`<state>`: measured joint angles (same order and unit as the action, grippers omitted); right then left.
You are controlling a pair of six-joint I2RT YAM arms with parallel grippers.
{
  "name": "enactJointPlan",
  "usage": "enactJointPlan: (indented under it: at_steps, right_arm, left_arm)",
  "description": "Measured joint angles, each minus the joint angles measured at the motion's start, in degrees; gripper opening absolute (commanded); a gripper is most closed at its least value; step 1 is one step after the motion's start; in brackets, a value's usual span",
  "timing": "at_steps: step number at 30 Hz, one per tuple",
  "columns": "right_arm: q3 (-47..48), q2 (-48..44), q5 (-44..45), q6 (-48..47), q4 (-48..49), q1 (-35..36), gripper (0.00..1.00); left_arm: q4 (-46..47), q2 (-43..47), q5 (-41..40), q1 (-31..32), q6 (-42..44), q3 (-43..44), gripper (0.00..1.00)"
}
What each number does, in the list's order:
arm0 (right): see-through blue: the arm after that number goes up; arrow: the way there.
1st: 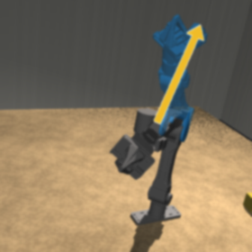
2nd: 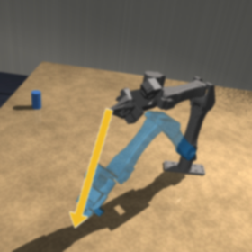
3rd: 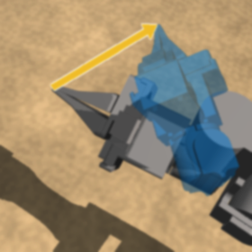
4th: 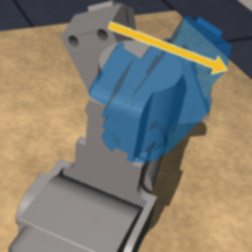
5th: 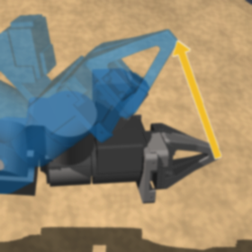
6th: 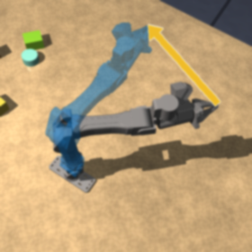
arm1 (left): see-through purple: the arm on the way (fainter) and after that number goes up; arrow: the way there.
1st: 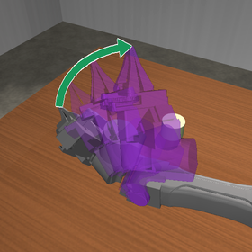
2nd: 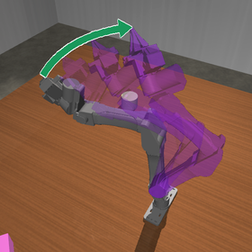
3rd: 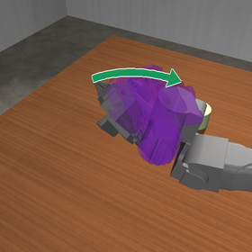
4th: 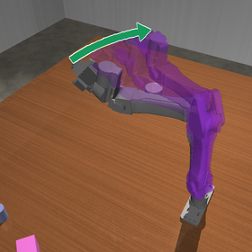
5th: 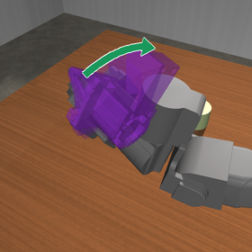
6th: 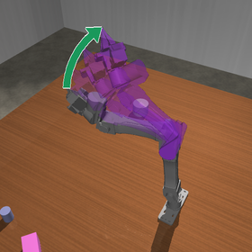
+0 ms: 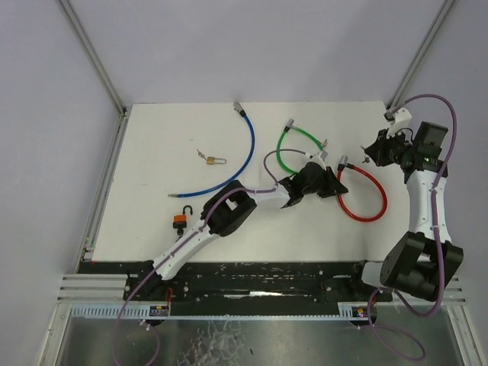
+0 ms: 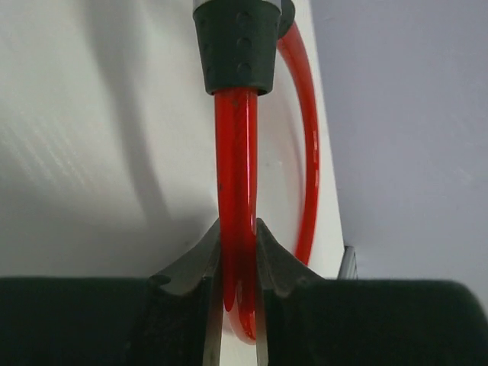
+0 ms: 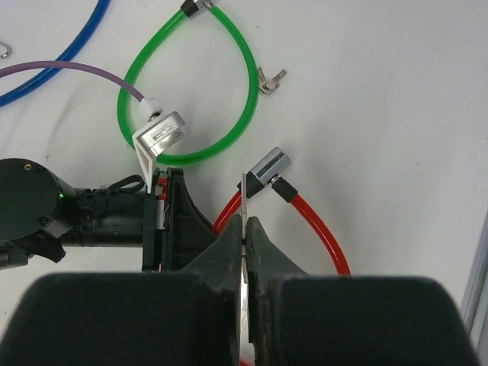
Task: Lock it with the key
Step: Place the lock at the center of the board, then place the key at the center of the board.
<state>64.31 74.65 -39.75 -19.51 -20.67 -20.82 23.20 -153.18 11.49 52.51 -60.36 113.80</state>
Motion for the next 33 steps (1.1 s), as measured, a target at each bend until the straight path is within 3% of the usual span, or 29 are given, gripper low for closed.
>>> enactJointPlan:
  at_steps: [4,9,14,20,24,28,33]
  right_arm:
    - [0.0,1.0,0.3,-0.3,-0.5,-0.3,0.03]
    - [0.1,3.2,0.3,-1.2,-1.0,-0.3,0.03]
    - [0.3,6.4,1.4,-2.2,-2.2,-0.4,0.03]
    - [0.6,9.3,2.3,-3.1,-3.3,-0.5,0.04]
    - [1.2,11.3,3.1,-3.3,-3.9,-0.5,0.05]
    - [1.6,13.5,3.8,-3.5,-4.2,-0.5,0.06]
    - [2.8,18.1,4.8,-3.5,-4.3,-0.5,0.07]
  left_arm:
    - [-2.7,-0.8,-1.6,0.4,1.2,1.9,0.47]
    - [-6.1,3.7,-5.8,0.4,8.0,-0.9,0.56]
    - [-4.3,17.7,-10.4,0.4,17.1,-17.7,0.57]
    - [8.9,40.2,-14.4,0.4,30.6,-42.7,0.58]
    - [16.4,53.4,-17.3,0.4,39.4,-55.1,0.67]
    - [22.0,63.6,-21.7,0.4,46.4,-65.6,0.83]
    - [23.4,69.2,-26.6,0.3,52.0,-73.5,0.86]
